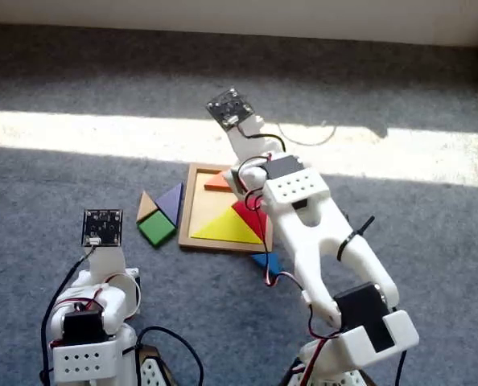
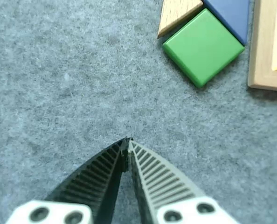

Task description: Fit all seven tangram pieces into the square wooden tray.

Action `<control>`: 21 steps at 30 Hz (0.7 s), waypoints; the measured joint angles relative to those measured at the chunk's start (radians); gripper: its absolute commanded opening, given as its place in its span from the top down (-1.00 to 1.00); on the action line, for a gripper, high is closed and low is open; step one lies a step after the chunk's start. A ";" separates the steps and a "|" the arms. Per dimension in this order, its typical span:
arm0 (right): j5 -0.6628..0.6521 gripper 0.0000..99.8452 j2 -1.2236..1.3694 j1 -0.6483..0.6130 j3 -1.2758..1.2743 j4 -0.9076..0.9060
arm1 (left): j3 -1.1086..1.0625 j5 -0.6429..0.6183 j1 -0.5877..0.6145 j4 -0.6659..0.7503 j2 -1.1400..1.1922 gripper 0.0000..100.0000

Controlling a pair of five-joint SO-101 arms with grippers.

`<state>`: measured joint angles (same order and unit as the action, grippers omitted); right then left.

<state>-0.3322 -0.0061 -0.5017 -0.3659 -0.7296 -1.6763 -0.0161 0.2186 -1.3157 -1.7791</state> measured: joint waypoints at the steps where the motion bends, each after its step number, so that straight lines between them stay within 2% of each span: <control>1: 0.017 0.99 0.000 -0.015 0.000 0.000 | 0.000 0.000 0.000 0.000 0.000 0.99; 6: 0.086 0.99 0.087 -0.080 0.000 0.092 | 0.000 0.000 0.000 0.000 0.000 0.99; 12: 0.097 0.99 0.244 -0.081 0.000 0.239 | 0.000 0.000 0.000 0.000 0.000 0.99; 21: 0.098 0.99 0.258 -0.023 -0.014 0.258 | 0.000 0.000 0.000 0.000 0.000 0.99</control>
<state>-0.2340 0.2516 -0.5247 -0.3798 -0.4718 -1.6763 -0.0161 0.2186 -1.3157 -1.7791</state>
